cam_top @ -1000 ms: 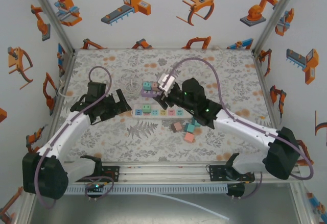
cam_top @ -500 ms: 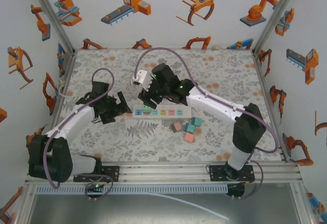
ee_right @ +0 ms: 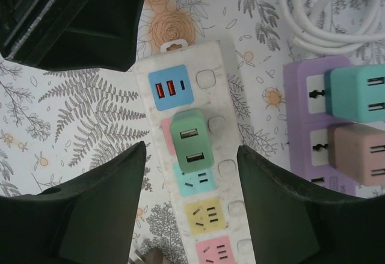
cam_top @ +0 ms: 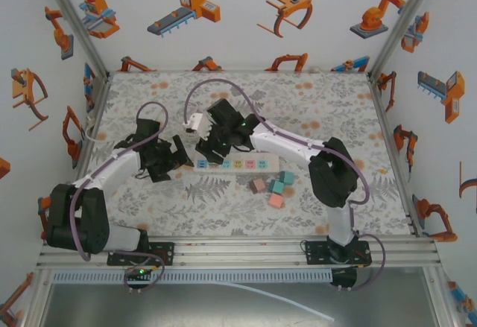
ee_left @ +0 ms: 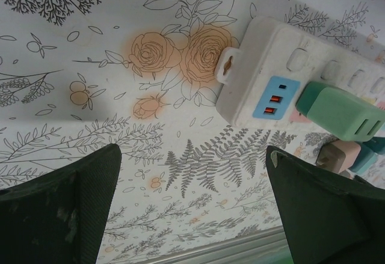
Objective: Pull the plug off the socket
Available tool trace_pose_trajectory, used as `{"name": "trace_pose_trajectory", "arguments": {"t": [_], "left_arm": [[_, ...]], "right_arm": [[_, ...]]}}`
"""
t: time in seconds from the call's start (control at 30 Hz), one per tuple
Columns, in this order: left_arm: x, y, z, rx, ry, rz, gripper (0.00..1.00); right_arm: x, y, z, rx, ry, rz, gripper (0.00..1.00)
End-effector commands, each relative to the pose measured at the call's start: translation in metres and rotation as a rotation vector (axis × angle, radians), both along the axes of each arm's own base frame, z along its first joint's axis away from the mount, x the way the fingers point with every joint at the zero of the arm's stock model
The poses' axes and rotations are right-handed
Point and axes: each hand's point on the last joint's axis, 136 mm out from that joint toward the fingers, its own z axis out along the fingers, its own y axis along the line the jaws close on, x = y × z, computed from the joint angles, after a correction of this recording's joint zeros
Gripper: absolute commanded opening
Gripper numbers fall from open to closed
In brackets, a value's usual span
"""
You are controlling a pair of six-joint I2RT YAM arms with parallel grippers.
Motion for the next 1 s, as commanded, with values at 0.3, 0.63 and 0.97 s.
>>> {"name": "trace_pose_trajectory", "arguments": {"t": [0.3,0.63,0.97], "left_arm": [[0.003,-0.006,-0.006,-0.059,0.029,0.006,0.91],[0.004,-0.012,-0.014,-0.088,0.046,0.001,0.84],[0.007,-0.016,-0.026,-0.122,0.079,0.012,0.79]], "right_arm": [[0.002,0.017,-0.018,0.047,-0.018,0.059,0.41],[-0.001,0.010,-0.035,0.027,0.005,0.075,0.37],[-0.004,0.006,-0.039,0.030,0.001,0.095,0.31]]}}
